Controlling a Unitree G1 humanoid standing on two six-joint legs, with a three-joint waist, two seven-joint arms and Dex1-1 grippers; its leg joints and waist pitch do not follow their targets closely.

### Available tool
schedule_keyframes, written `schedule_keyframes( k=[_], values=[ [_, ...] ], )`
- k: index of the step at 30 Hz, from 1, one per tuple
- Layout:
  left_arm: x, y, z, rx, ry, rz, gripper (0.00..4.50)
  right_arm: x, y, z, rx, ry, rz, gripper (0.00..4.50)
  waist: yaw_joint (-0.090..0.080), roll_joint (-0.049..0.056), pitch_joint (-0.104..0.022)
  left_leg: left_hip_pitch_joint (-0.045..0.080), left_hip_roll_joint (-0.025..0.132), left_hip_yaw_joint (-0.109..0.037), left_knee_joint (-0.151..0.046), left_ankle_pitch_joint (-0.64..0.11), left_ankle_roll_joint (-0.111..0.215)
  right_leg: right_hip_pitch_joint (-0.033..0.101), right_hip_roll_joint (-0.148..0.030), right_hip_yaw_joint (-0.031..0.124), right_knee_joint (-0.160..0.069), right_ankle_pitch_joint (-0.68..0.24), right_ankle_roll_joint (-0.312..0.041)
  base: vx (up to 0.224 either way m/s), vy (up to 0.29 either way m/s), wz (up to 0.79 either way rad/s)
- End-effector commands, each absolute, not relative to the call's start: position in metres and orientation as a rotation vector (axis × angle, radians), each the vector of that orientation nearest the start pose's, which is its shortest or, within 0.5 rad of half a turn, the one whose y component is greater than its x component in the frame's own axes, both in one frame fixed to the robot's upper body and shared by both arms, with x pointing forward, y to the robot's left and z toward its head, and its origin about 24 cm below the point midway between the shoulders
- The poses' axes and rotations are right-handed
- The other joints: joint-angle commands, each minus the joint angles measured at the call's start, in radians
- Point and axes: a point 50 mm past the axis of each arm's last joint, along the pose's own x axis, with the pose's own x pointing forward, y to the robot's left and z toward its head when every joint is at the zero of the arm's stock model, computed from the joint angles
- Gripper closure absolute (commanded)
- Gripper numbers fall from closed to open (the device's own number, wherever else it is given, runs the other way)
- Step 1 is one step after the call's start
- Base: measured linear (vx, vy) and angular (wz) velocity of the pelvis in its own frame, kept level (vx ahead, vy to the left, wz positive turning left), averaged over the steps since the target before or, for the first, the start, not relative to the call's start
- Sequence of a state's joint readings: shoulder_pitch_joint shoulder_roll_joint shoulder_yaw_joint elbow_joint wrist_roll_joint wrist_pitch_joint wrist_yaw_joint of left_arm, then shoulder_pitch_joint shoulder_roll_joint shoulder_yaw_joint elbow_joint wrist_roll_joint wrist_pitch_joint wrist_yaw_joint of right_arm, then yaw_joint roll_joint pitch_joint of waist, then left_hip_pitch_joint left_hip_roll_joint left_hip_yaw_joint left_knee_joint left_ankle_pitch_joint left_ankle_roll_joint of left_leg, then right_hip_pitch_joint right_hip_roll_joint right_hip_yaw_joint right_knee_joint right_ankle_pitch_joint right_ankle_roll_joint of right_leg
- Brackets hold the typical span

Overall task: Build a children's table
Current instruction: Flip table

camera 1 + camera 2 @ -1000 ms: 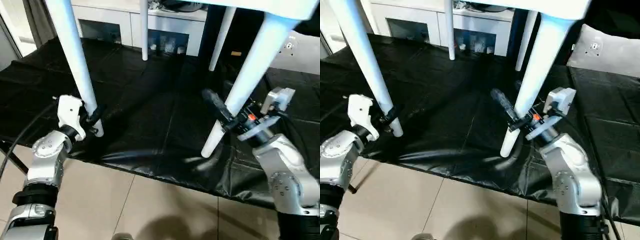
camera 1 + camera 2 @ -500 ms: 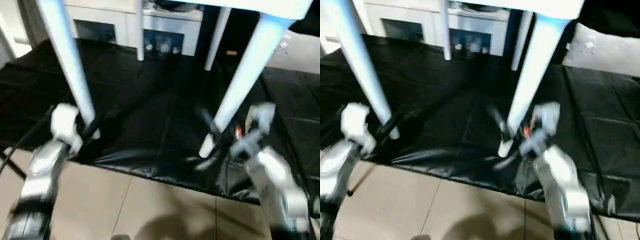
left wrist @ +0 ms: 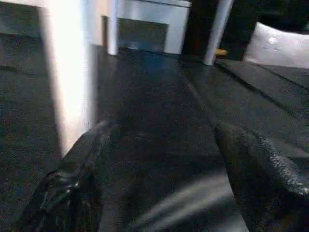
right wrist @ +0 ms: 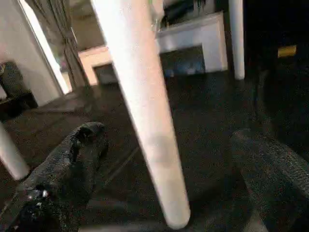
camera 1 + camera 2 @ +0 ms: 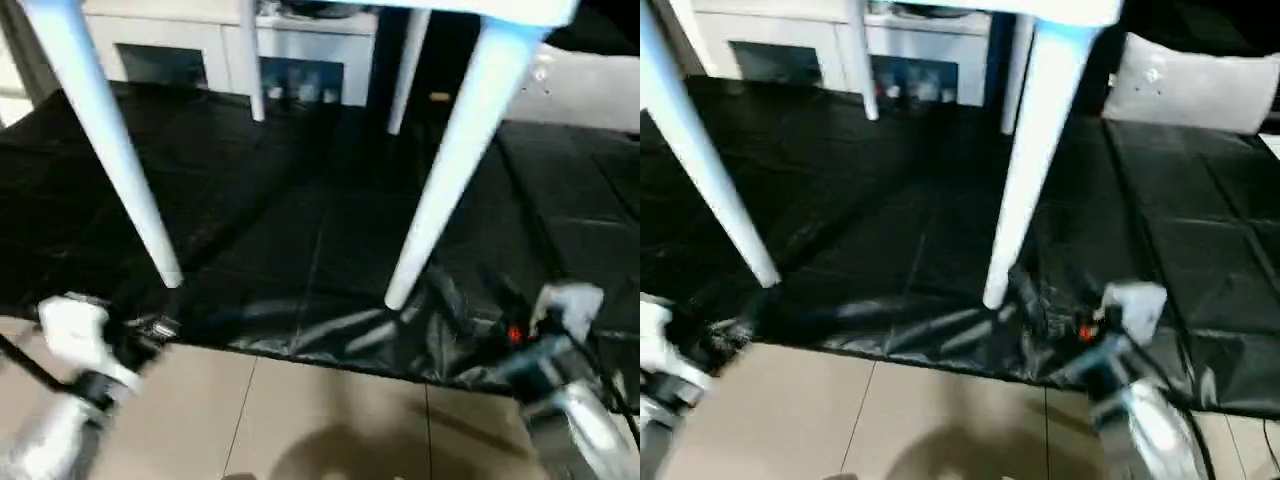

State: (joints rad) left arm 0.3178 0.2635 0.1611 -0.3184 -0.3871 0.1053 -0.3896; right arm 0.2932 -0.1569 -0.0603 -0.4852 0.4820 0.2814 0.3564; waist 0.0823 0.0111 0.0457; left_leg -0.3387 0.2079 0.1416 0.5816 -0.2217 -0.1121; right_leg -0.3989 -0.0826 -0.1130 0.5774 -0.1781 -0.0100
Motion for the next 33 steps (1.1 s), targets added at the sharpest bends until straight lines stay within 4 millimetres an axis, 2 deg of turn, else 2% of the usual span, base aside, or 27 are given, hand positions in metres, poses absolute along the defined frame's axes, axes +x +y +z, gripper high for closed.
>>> schedule_keyframes(
  k=[1, 3, 7, 9, 11, 12, 13, 14, 15, 16, 17, 18, 19, 20, 21, 22, 23, 24, 25, 26, 27, 28, 29, 30, 31, 32, 33],
  values=[
    [0.187, 0.212, 0.056, -0.079, 0.076, -0.209, 0.96, 0.190, -0.160, 0.072, 0.315, 0.064, 0.404, 0.00, -0.013, 0.006, -0.015, -0.014, 0.004, -0.001, -0.087, -0.404, 0.016, 0.028, -0.044, 0.038, -0.128, -0.665, 0.079, 0.000, 0.000, 0.00],
    [0.186, 0.208, 0.056, -0.076, 0.090, -0.224, 0.96, 0.191, -0.153, 0.069, 0.251, 0.095, 0.471, 0.00, -0.016, 0.002, -0.017, -0.018, 0.004, -0.003, -0.088, -0.389, 0.017, 0.033, -0.044, 0.038, -0.129, -0.644, 0.083, 0.000, 0.000, 0.00],
    [0.187, 0.207, 0.059, -0.046, 0.104, -0.247, 0.96, 0.195, -0.154, 0.066, 0.267, 0.111, 0.448, 0.00, -0.027, 0.006, -0.018, -0.021, 0.007, -0.007, -0.092, -0.376, 0.024, 0.035, -0.045, 0.044, -0.119, -0.585, 0.057, 0.000, 0.000, 0.00],
    [0.189, 0.208, 0.062, -0.033, 0.109, -0.250, 0.96, 0.197, -0.156, 0.063, 0.244, 0.124, 0.428, 0.00, -0.026, 0.007, -0.024, -0.024, 0.012, -0.005, -0.091, -0.326, 0.027, 0.035, -0.043, 0.055, -0.106, -0.480, 0.020, 0.000, 0.000, 0.00],
    [0.190, 0.208, 0.064, -0.024, 0.111, -0.250, 0.96, 0.197, -0.156, 0.061, 0.236, 0.128, 0.423, 0.00, -0.024, 0.006, -0.038, -0.044, 0.013, 0.000, -0.072, -0.083, 0.057, 0.034, -0.030, 0.061, -0.082, -0.179, -0.062, 0.000, 0.000, 0.00],
    [0.190, 0.207, 0.065, -0.046, 0.104, -0.248, 0.96, 0.197, -0.155, 0.061, 0.236, 0.131, 0.423, 0.00, -0.025, 0.011, -0.055, -0.054, -0.003, 0.008, -0.037, 0.194, 0.123, 0.018, -0.011, 0.050, -0.053, 0.131, -0.139, 0.000, 0.000, 0.00],
    [0.190, 0.206, 0.066, -0.054, 0.101, -0.247, 0.96, 0.196, -0.154, 0.060, 0.237, 0.132, 0.424, 0.00, -0.027, 0.010, -0.087, -0.069, -0.033, 0.009, 0.007, 0.546, 0.205, -0.002, 0.014, 0.032, -0.011, 0.521, -0.191, 0.000, 0.000, 0.00],
    [0.191, 0.204, 0.067, -0.046, 0.101, -0.251, 0.96, 0.196, -0.154, 0.059, 0.235, 0.136, 0.424, 0.00, -0.027, 0.009, -0.098, -0.078, -0.053, 0.009, 0.024, 0.665, 0.251, -0.011, 0.025, 0.021, -0.004, 0.671, -0.204, 0.000, 0.000, 0.00],
    [0.193, 0.201, 0.066, -0.041, 0.105, -0.264, 0.96, 0.197, -0.153, 0.057, 0.237, 0.143, 0.416, 0.00, -0.026, 0.013, -0.123, -0.095, -0.078, -0.002, 0.051, 0.827, 0.334, -0.028, 0.045, 0.010, 0.011, 0.926, -0.216, 0.000, 0.000, 0.00],
    [0.194, 0.201, 0.065, -0.036, 0.111, -0.269, 0.96, 0.198, -0.152, 0.056, 0.238, 0.146, 0.412, 0.00, -0.025, 0.017, -0.121, -0.119, -0.076, -0.001, 0.055, 0.720, 0.373, -0.053, 0.029, 0.004, -0.013, 0.876, -0.224, -0.108, 0.005, 0.09],
    [0.194, 0.200, 0.064, -0.032, 0.118, -0.281, 0.96, 0.198, -0.150, 0.055, 0.235, 0.153, 0.410, 0.00, -0.024, 0.016, -0.118, -0.129, -0.071, 0.003, 0.053, 0.580, 0.379, -0.060, 0.015, 0.002, -0.037, 0.742, -0.228, -0.108, 0.005, 0.09],
    [0.195, 0.198, 0.064, -0.026, 0.123, -0.292, 0.96, 0.198, -0.149, 0.054, 0.234, 0.158, 0.407, 0.00, -0.021, 0.028, -0.104, -0.135, -0.050, 0.010, 0.041, 0.228, 0.355, -0.064, -0.003, -0.010, -0.089, 0.262, -0.205, -0.175, 0.018, 0.03],
    [0.195, 0.198, 0.064, -0.026, 0.123, -0.292, 0.96, 0.198, -0.149, 0.054, 0.234, 0.158, 0.407, 0.00, -0.025, 0.036, -0.080, -0.095, -0.017, 0.014, 0.019, -0.181, 0.274, -0.063, -0.007, -0.032, -0.127, -0.357, -0.111, -0.217, 0.034, -0.05],
    [0.196, 0.196, 0.062, -0.025, 0.129, -0.305, 0.96, 0.197, -0.150, 0.053, 0.229, 0.154, 0.400, 0.00, -0.037, 0.041, -0.056, -0.074, 0.001, 0.011, 0.003, -0.386, 0.215, -0.072, 0.006, -0.052, -0.132, -0.580, -0.034, -0.217, 0.034, -0.05],
    [0.196, 0.195, 0.062, -0.025, 0.130, -0.306, 0.96, 0.197, -0.150, 0.053, 0.228, 0.152, 0.398, 0.00, -0.028, 0.076, -0.006, -0.137, 0.112, -0.027, -0.171, -0.815, 0.104, 0.026, 0.039, -0.069, 0.087, -0.643, 0.077, -0.211, 0.005, -0.14],
    [0.195, 0.193, 0.062, -0.029, 0.135, -0.317, 0.96, 0.196, -0.151, 0.053, 0.224, 0.147, 0.392, 0.00, 0.068, 0.067, 0.007, -0.210, 0.070, 0.054, -0.188, -0.951, 0.003, 0.082, 0.031, -0.043, 0.245, -0.422, -0.011, -0.198, -0.042, 0.01],
    [0.195, 0.192, 0.061, -0.026, 0.141, -0.326, 0.96, 0.195, -0.152, 0.053, 0.225, 0.150, 0.390, 0.00, 0.113, 0.068, 0.005, -0.216, 0.081, 0.090, -0.187, -0.957, 0.017, 0.087, 0.035, -0.023, 0.292, -0.452, -0.007, -0.198, -0.042, 0.01],
    [0.195, 0.189, 0.057, -0.011, 0.158, -0.357, 0.96, 0.194, -0.153, 0.052, 0.225, 0.157, 0.388, 0.00, 0.133, 0.038, -0.009, -0.187, 0.089, 0.127, -0.095, -0.683, 0.011, 0.089, 0.013, 0.117, 0.315, -0.775, 0.040, -0.119, -0.118, 0.16],
    [0.195, 0.189, 0.057, -0.011, 0.158, -0.357, 0.96, 0.194, -0.153, 0.052, 0.225, 0.157, 0.388, 0.00, 0.080, -0.032, -0.031, -0.046, 0.069, 0.104, 0.121, -0.494, -0.025, -0.036, -0.041, 0.148, 0.138, -1.166, 0.141, -0.125, -0.160, 0.23],
    [0.194, 0.186, 0.052, 0.006, 0.175, -0.407, 0.96, 0.193, -0.153, 0.052, 0.224, 0.139, 0.422, 0.00, 0.102, 0.002, 0.040, -0.075, -0.025, -0.024, 0.271, -0.047, 0.065, -0.097, -0.087, 0.275, -0.112, -1.466, 0.036, -0.125, -0.160, 0.23],
    [0.194, 0.184, 0.049, 0.020, 0.186, -0.435, 0.96, 0.193, -0.153, 0.052, 0.206, 0.134, 0.433, 0.00, 0.099, -0.018, 0.057, -0.086, -0.043, -0.041, 0.283, -0.077, 0.062, -0.073, -0.081, 0.264, -0.093, -1.433, 0.022, -0.162, -0.048, 0.14],
    [0.194, 0.184, 0.048, 0.023, 0.190, -0.443, 0.96, 0.193, -0.154, 0.051, 0.199, 0.134, 0.434, 0.00, 0.119, -0.012, 0.045, -0.059, -0.054, -0.056, 0.241, -0.155, 0.023, -0.049, -0.069, 0.237, -0.047, -1.294, 0.022, -0.120, 0.029, 0.10],
    [0.194, 0.182, 0.044, -0.009, 0.200, -0.479, 0.96, 0.194, -0.153, 0.050, 0.185, 0.141, 0.462, 0.00, 0.119, -0.003, 0.030, -0.026, -0.050, -0.062, 0.195, -0.231, 0.017, -0.039, -0.064, 0.237, -0.027, -1.172, 0.002, -0.120, 0.029, 0.10],
    [0.194, 0.181, 0.042, -0.037, 0.203, -0.499, 0.96, 0.194, -0.153, 0.049, 0.183, 0.144, 0.484, 0.00, 0.116, 0.041, -0.005, 0.021, -0.015, -0.071, 0.079, -0.287, 0.004, -0.004, -0.035, 0.211, 0.013, -0.740, -0.075, -0.136, 0.013, 0.28],
    [0.193, 0.180, 0.034, -0.039, 0.250, -0.537, 0.96, 0.195, -0.153, 0.047, 0.169, 0.152, 0.512, 0.00, 0.086, 0.051, -0.013, 0.019, 0.026, -0.089, -0.011, -0.400, 0.019, 0.010, 0.000, 0.170, 0.049, -0.444, -0.102, -0.113, 0.037, 0.17],
    [0.192, 0.178, 0.017, -0.033, 0.355, -0.592, 0.68, 0.194, -0.150, 0.040, 0.186, 0.203, 0.591, 0.00, 0.083, 0.068, -0.011, 0.024, 0.039, -0.094, -0.033, -0.457, 0.022, 0.018, -0.005, 0.162, 0.050, -0.354, -0.107, -0.113, 0.037, 0.17],
    [0.191, 0.178, 0.008, -0.027, 0.404, -0.615, 0.61, 0.194, -0.149, 0.036, 0.163, 0.230, 0.633, 0.00, 0.066, 0.063, -0.010, 0.020, 0.035, -0.089, -0.060, -0.459, 0.053, 0.048, -0.019, 0.154, 0.026, -0.253, -0.107, -0.058, 0.084, -0.02]
  ],
)
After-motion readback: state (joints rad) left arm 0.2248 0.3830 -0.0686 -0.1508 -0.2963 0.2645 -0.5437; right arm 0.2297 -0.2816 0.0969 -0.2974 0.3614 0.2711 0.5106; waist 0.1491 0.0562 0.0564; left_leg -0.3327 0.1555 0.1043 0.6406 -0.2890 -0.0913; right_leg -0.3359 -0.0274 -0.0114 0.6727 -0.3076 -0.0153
